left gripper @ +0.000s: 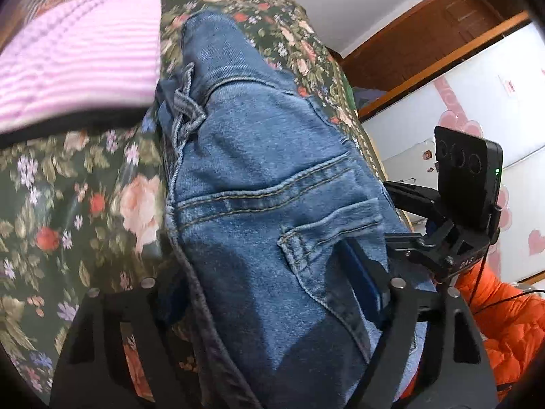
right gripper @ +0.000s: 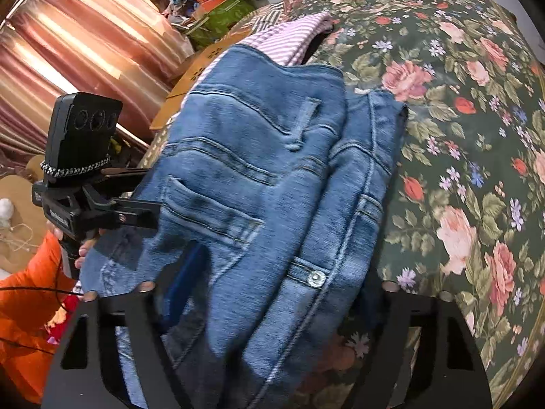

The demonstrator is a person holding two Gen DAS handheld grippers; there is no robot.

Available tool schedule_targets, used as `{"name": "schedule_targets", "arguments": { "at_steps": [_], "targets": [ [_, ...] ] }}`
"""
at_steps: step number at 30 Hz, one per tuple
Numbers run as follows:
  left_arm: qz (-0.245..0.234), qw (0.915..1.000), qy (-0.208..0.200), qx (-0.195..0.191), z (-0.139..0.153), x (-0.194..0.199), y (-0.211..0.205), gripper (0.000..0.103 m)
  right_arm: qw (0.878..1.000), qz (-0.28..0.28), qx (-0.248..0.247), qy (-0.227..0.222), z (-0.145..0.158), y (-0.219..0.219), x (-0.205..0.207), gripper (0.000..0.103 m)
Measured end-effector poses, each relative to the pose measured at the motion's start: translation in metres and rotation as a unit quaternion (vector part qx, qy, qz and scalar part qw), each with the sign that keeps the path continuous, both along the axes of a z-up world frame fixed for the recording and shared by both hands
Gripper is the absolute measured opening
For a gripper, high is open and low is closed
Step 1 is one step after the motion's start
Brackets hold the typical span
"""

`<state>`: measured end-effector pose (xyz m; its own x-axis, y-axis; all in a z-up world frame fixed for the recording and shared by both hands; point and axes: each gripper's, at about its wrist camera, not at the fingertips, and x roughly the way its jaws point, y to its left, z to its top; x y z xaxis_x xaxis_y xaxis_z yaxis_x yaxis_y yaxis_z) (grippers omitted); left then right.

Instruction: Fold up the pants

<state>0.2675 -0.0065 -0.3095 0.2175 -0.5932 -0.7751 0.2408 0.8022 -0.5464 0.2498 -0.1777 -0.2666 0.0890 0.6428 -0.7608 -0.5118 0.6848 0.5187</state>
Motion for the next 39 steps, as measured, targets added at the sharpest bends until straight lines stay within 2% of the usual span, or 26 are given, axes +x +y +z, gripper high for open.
{"name": "schedule_targets", "arguments": {
  "at_steps": [3, 9, 15, 23, 30, 39],
  "targets": [
    [0.003, 1.0000, -0.006, 0.005, 0.009, 0.002, -0.005, 0.074, 1.000, -0.003, -0.006, -0.015, 0.007, 0.002, 0.001, 0.056],
    [-0.004, 0.9987, -0.049, 0.013, 0.036, -0.005, -0.014, 0.071, 0.999, -0.002, -0.016, -0.046, 0.027, 0.006, -0.001, 0.050],
    [-0.004, 0.9955, -0.094, 0.012, 0.065, -0.013, -0.007, 0.071, 0.997, -0.018, -0.003, -0.076, 0.058, -0.001, 0.001, 0.049],
    [0.012, 0.9872, -0.158, 0.017, 0.111, -0.009, 0.008, 0.070, 0.990, -0.020, -0.003, -0.139, 0.101, 0.015, 0.017, 0.049],
    [0.031, 0.9826, -0.182, 0.021, 0.140, 0.005, 0.033, 0.070, 0.986, -0.012, 0.006, -0.168, 0.122, 0.041, 0.042, 0.049],
    [0.054, 0.9787, -0.196, 0.027, 0.154, 0.042, 0.087, 0.070, 0.981, 0.007, 0.012, -0.191, 0.130, 0.092, 0.088, 0.049]
  ]
}}
